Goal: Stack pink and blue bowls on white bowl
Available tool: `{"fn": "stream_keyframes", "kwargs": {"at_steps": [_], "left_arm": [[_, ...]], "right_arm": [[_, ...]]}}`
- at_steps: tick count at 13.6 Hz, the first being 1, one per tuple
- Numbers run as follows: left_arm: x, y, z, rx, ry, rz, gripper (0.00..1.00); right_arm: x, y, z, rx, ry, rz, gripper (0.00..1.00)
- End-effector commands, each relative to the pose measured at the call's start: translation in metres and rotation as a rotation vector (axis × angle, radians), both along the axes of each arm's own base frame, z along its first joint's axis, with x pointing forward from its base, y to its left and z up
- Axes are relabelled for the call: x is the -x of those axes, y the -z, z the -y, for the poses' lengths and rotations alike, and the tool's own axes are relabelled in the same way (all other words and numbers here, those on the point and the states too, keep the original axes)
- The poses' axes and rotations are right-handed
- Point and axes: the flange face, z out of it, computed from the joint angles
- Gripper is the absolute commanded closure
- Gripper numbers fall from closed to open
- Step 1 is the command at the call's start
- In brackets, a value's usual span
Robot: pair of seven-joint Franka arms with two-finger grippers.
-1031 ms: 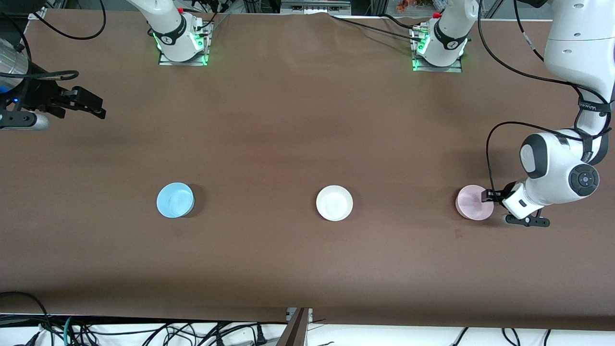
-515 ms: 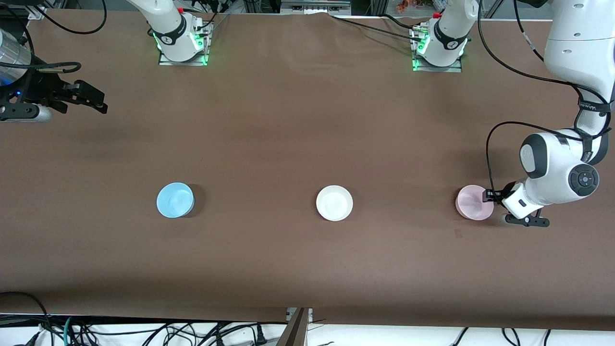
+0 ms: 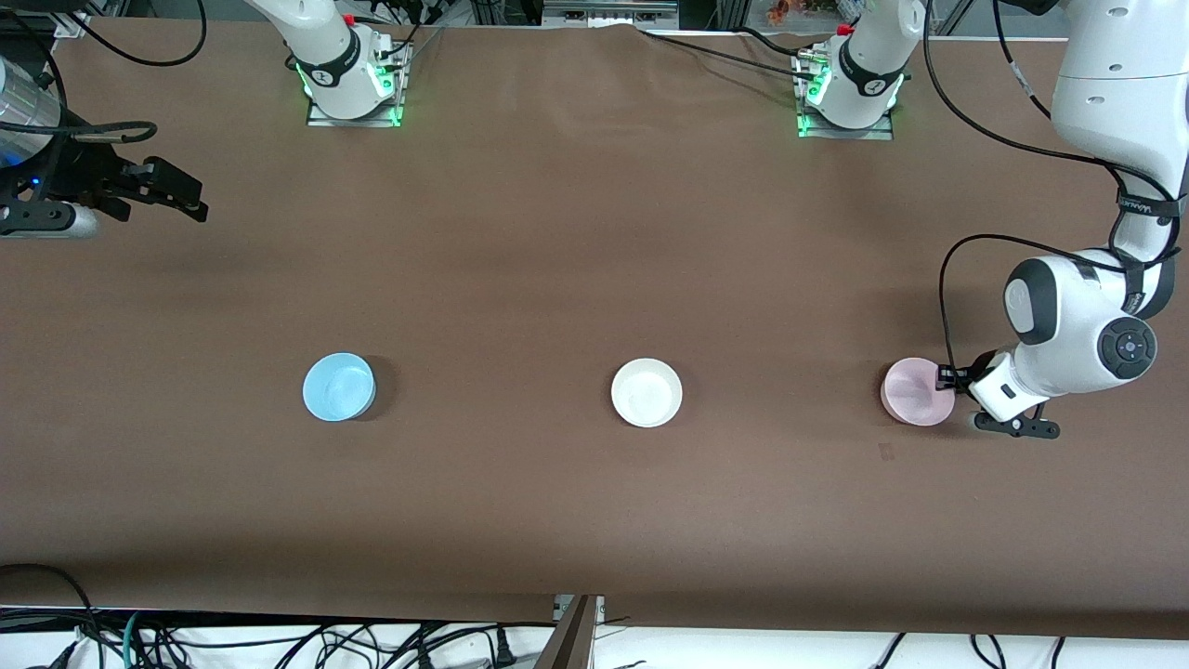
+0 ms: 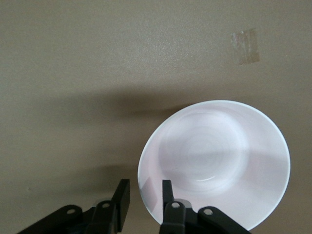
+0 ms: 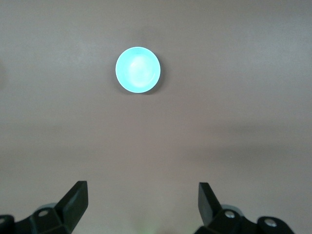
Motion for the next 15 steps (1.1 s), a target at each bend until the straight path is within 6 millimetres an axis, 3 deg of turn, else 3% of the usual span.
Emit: {"fn": "stream_keyframes", "kwargs": {"at_steps": [1,11,15], "left_arm": [[0.005,-0.006,0.0,0.015,0.018,0.009,0.67],[0.004,-0.008,0.0,0.014,0.02,0.012,0.86],[0.004,-0.008,0.0,0.013,0.021,0.012,0.99]], "right_arm": [[0.003,-0.002,0.002,0.009,-0.007,0.015,0.0],[-0.006,-0.001,0.001,0.005,-0.007,0.017,0.0],[-0.017,0.02,0.002,0.016,-0.004,-0.018,0.0]]}}
